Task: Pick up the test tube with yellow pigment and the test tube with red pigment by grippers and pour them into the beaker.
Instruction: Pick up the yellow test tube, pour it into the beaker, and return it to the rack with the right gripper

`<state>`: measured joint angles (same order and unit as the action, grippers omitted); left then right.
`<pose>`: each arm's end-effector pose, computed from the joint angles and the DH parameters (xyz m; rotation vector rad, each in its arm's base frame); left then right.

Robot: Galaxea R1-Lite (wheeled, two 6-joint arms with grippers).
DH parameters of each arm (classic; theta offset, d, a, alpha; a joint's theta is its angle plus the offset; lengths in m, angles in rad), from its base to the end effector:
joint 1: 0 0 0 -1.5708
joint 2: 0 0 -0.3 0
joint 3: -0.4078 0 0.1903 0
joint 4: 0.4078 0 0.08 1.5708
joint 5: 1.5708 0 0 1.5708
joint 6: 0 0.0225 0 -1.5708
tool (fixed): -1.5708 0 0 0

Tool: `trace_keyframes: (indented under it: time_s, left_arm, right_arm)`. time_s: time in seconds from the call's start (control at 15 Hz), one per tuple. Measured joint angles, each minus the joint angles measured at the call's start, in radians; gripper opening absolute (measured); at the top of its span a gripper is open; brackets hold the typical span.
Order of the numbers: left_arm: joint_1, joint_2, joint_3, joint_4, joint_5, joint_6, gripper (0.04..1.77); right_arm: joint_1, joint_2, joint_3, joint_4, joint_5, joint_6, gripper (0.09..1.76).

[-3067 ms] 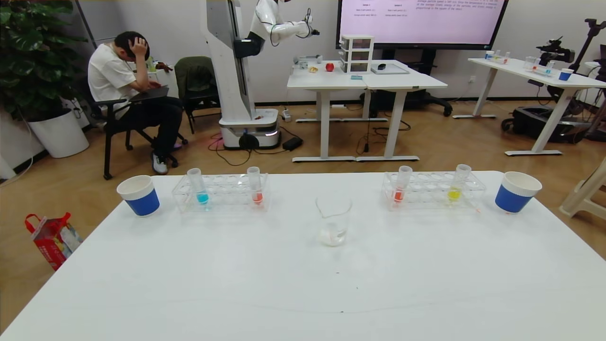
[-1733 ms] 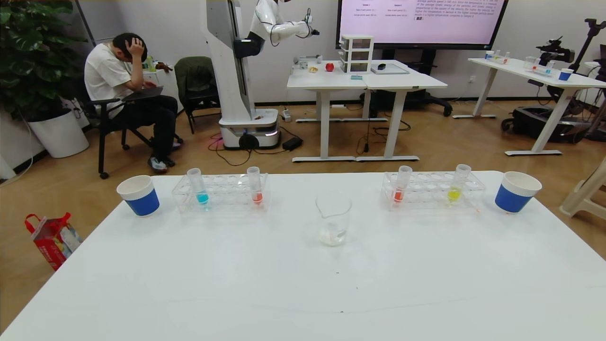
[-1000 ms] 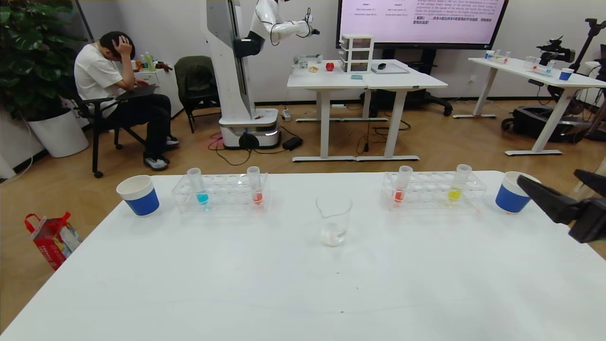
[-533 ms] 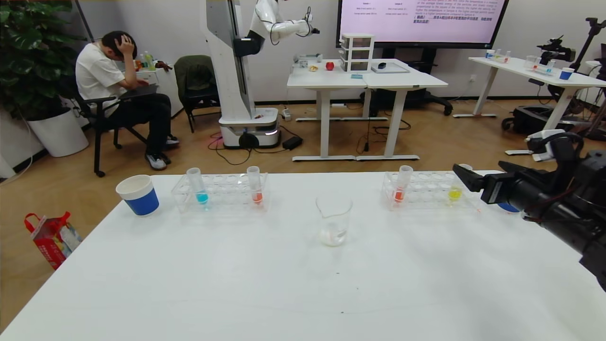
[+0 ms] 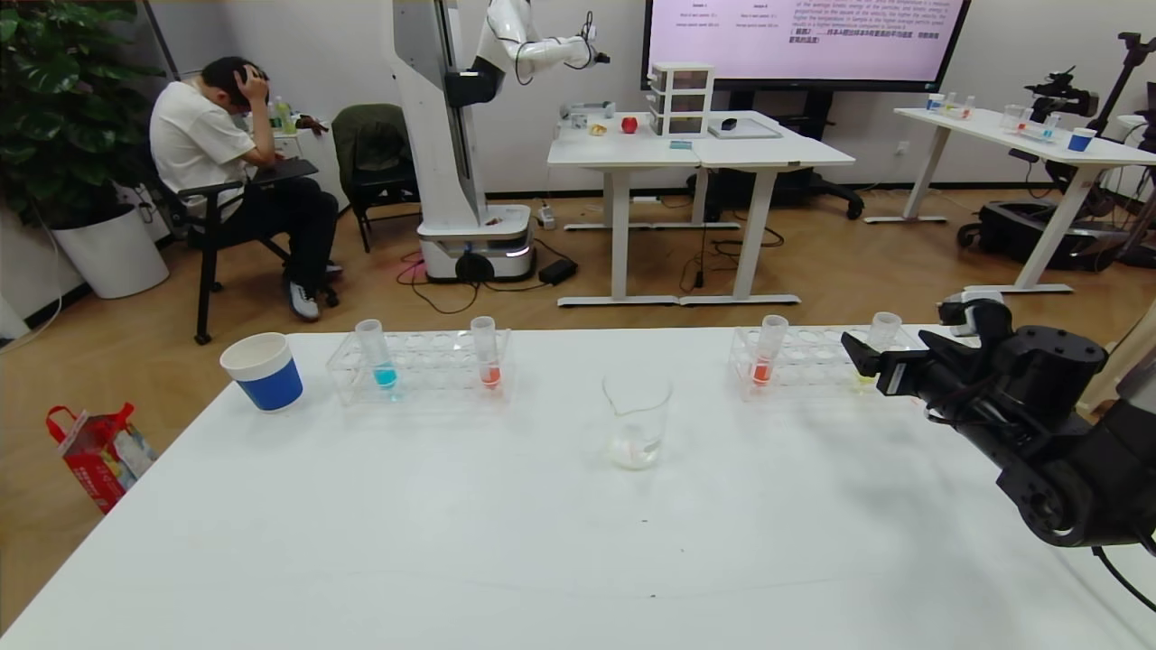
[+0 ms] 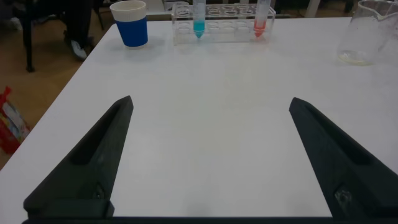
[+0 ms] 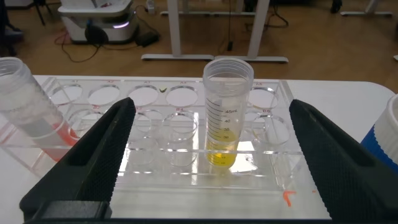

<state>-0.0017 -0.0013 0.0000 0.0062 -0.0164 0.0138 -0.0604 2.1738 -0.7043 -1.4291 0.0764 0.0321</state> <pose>-0.0229 -0.0003 0.0748 0.0138 0.0048 -0.0181 0.3647 -0.0203 0.0768 0.0349 0.0406 0.0153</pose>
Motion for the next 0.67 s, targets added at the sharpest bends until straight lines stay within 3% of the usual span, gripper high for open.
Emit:
trace_keyframes:
  time_s: [0.67]
  left_arm:
    - [0.000, 0.000, 0.000, 0.000, 0.000, 0.000, 1.75]
  right_arm:
    - [-0.011, 0.156, -0.193, -0.027, 0.053, -0.004, 1.72]
